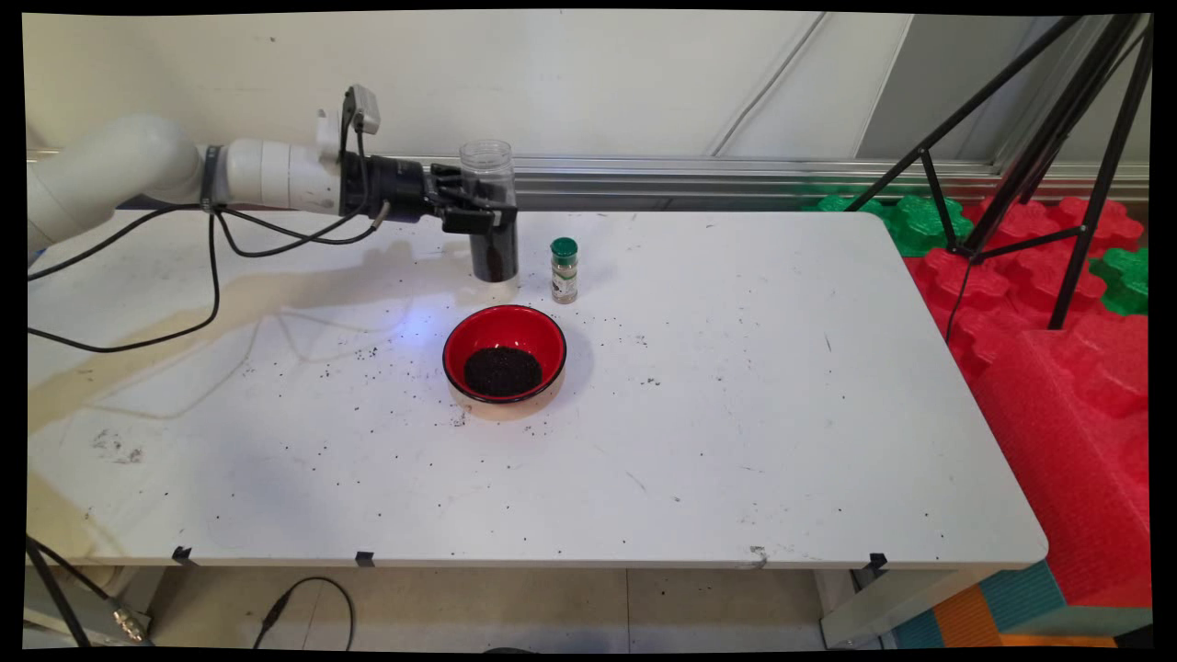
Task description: Place the picked object on the table
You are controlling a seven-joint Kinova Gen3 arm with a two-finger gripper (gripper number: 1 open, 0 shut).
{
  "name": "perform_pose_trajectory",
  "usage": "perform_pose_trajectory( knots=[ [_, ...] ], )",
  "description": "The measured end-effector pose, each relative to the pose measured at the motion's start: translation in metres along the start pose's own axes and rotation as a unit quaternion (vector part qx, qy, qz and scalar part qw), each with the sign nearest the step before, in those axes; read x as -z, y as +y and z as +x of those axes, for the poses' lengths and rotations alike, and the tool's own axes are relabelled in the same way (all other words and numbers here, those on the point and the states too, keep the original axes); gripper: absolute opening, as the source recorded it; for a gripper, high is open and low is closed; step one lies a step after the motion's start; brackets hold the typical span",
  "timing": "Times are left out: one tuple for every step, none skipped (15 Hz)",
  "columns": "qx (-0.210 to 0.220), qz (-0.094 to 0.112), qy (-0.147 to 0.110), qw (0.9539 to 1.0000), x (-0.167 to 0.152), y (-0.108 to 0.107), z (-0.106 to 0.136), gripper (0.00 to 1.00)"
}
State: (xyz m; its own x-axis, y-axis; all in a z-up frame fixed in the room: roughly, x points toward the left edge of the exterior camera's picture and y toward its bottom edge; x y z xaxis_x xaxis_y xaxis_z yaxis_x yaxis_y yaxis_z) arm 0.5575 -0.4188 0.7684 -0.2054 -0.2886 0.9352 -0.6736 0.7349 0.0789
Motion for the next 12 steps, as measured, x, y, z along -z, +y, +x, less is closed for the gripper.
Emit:
perform_pose_trajectory(
  knots=[
    [0.001,0.001,-0.002,1.0,-0.003,-0.001,-0.002,0.0],
    [0.002,0.002,-0.004,1.0,-0.004,-0.002,-0.003,0.0],
    [0.003,0.002,-0.006,1.0,-0.007,-0.003,-0.004,0.0],
    [0.003,0.003,-0.008,1.0,-0.008,-0.004,-0.006,0.0],
    [0.003,0.003,-0.009,0.9999,-0.01,-0.004,-0.007,0.0],
    [0.002,0.004,-0.012,0.9999,-0.012,-0.005,-0.009,0.0],
    [0.002,0.005,-0.014,0.9999,-0.013,-0.005,-0.01,0.0],
    [0.002,0.006,-0.016,0.9999,-0.015,-0.006,-0.011,0.0],
    [0.001,0.006,-0.017,0.9998,-0.017,-0.006,-0.013,0.0],
    [0.0,0.007,-0.018,0.9998,-0.019,-0.006,-0.014,0.0],
    [-0.002,0.008,-0.019,0.9998,-0.02,-0.006,-0.015,0.0],
    [-0.003,0.01,-0.02,0.9997,-0.022,-0.007,-0.016,0.0]
  ],
)
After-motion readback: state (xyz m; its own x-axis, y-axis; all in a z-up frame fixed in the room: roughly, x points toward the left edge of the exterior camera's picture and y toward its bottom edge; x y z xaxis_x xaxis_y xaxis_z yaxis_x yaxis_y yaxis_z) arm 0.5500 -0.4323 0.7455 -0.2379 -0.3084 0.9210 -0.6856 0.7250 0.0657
